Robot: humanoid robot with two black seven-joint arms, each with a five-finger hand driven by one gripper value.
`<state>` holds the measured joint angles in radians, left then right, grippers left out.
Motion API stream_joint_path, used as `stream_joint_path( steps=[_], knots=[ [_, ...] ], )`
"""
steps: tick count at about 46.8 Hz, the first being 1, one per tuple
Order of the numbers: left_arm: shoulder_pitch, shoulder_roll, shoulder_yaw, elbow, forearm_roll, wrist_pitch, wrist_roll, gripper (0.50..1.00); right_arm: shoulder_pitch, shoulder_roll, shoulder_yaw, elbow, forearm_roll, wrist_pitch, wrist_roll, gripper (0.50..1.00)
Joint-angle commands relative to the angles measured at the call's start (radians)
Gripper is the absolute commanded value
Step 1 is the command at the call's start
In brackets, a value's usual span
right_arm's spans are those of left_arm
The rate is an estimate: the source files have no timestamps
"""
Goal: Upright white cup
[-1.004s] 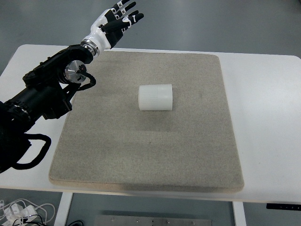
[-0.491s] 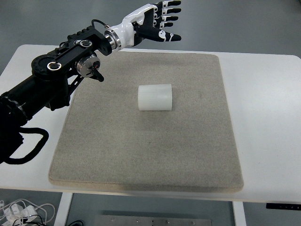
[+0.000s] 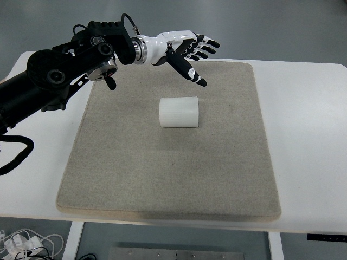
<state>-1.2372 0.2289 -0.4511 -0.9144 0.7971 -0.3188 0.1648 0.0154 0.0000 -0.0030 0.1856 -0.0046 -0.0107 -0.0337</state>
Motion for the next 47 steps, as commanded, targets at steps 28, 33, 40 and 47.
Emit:
stream_joint_path(
  steps=[28, 33, 40, 47],
  knots=[
    [-0.042, 0.11, 0.166, -0.067, 0.031, -0.056, 0.088, 0.992, 0.0, 0.0, 0.0, 0.0, 0.0, 0.0, 0.0, 0.952],
    [-0.042, 0.112, 0.172, -0.067, 0.056, -0.06, 0.088, 0.992, 0.0, 0.0, 0.0, 0.0, 0.0, 0.0, 0.0, 0.952],
    [-0.038, 0.106, 0.172, -0.069, 0.091, -0.072, 0.091, 0.992, 0.0, 0.0, 0.0, 0.0, 0.0, 0.0, 0.0, 0.952],
    [-0.028, 0.101, 0.176, -0.067, 0.103, -0.071, 0.094, 0.992, 0.0, 0.0, 0.0, 0.0, 0.0, 0.0, 0.0, 0.952]
  ],
)
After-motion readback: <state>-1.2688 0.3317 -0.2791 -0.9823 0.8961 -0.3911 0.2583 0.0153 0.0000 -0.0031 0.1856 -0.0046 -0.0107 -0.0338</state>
